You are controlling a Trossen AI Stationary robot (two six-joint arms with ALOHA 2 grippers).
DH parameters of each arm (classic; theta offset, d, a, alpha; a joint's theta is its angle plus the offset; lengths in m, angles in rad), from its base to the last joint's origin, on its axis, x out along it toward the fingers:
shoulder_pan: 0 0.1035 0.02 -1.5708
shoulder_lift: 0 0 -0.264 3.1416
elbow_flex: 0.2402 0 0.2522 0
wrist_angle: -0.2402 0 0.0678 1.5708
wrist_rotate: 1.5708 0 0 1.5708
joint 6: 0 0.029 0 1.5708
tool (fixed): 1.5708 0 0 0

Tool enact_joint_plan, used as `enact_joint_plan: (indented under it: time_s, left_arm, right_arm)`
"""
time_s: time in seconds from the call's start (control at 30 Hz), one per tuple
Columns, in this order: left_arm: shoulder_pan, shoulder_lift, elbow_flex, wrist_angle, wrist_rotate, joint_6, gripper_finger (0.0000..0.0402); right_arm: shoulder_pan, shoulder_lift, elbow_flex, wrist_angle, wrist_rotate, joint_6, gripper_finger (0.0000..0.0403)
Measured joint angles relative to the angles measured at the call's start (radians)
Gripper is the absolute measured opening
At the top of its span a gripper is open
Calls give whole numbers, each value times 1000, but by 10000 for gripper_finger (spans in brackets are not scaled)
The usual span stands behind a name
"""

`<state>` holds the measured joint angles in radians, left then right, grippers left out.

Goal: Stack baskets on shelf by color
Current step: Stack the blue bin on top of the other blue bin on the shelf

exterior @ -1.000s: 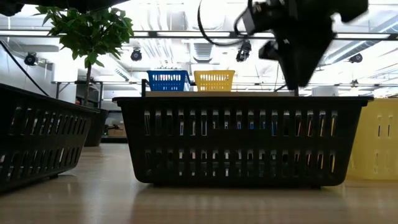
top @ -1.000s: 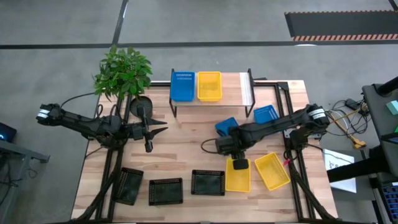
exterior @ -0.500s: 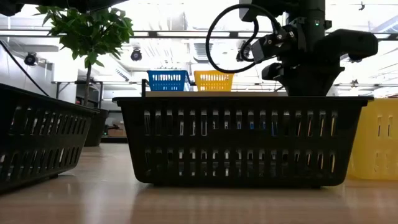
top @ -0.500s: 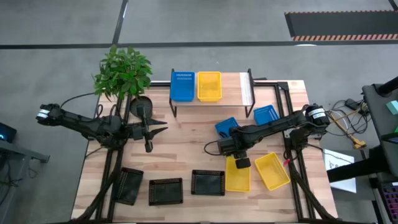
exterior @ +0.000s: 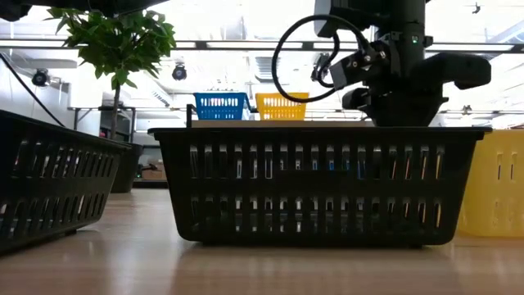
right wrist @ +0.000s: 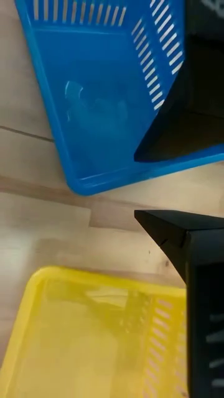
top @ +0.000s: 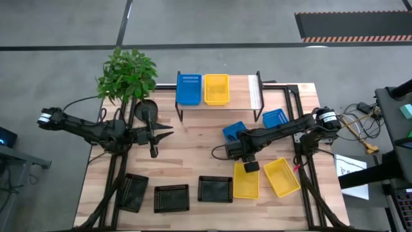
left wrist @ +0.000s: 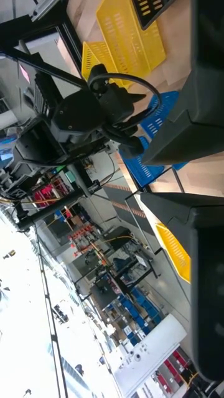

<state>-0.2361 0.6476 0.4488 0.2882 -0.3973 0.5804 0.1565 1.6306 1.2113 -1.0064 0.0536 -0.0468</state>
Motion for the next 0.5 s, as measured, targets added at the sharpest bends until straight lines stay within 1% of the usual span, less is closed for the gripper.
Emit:
enact_joint_plan:
  time_s: [0.17, 0.3, 0.4, 0.5]
  left_arm:
    - [0, 0, 0, 0, 0, 0, 63]
    - [0, 0, 0, 0, 0, 2, 63]
    - [0, 0, 0, 0, 0, 2, 63]
    - [0, 0, 0, 0, 0, 2, 63]
  right_arm:
    - [-12, 0, -48, 50, 0, -6, 125]
    - [-17, 0, -93, 92, 1, -6, 110]
    - [-16, 0, -106, 98, 1, -1, 82]
    - [-16, 0, -106, 98, -1, 23, 40]
